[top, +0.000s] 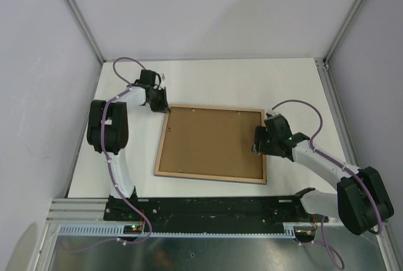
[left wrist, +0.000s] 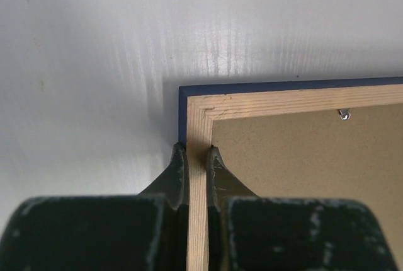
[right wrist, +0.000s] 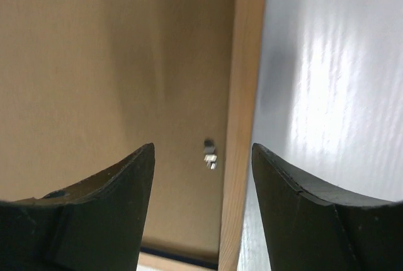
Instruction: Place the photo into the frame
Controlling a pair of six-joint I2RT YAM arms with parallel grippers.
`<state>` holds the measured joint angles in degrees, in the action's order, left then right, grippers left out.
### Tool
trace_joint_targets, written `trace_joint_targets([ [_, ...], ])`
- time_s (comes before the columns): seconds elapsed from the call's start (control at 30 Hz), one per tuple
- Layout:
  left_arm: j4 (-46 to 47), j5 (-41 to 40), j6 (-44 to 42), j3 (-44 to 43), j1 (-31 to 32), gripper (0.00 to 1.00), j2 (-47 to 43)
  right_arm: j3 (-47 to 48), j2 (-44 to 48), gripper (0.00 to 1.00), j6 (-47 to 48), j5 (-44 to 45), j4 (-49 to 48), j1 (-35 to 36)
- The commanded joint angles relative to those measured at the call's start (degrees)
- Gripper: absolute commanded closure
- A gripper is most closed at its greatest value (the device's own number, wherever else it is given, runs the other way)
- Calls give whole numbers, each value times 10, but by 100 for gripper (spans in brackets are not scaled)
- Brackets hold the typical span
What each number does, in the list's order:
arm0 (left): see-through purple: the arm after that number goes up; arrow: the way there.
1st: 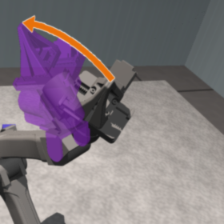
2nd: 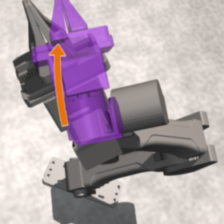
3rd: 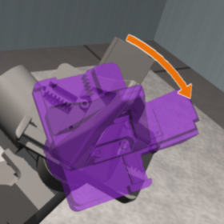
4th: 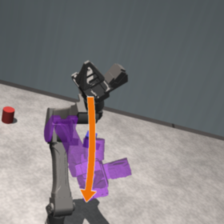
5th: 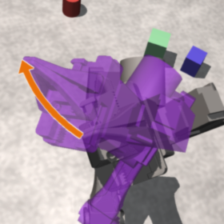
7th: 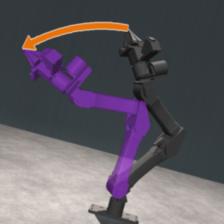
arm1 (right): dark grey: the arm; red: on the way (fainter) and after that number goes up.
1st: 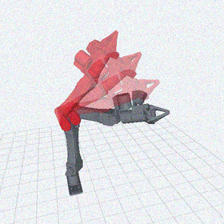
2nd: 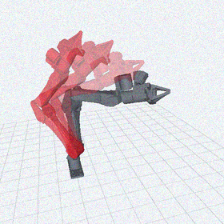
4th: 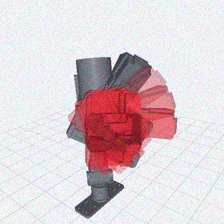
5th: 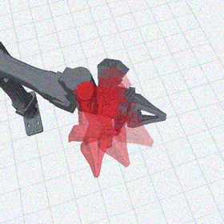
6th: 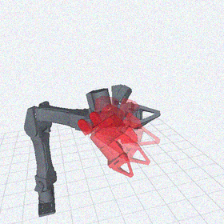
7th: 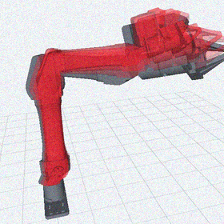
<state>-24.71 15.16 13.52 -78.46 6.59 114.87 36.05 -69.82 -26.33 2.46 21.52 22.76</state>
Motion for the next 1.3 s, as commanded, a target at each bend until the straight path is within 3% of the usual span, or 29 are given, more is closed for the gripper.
trace_joint_targets([
  [0.0, 7, -62, 24, 1, -1, 100, -23, -29, 36, 33, -54, 39, 20, 46],
  [0.87, 8, -53, 17, -1, -1, 100, -26, -26, -32, 52, -49, 110, -34, 51],
  [1.27, 8, -49, 21, -1, -2, 100, -26, -26, -35, 86, -54, 109, -28, 47],
])
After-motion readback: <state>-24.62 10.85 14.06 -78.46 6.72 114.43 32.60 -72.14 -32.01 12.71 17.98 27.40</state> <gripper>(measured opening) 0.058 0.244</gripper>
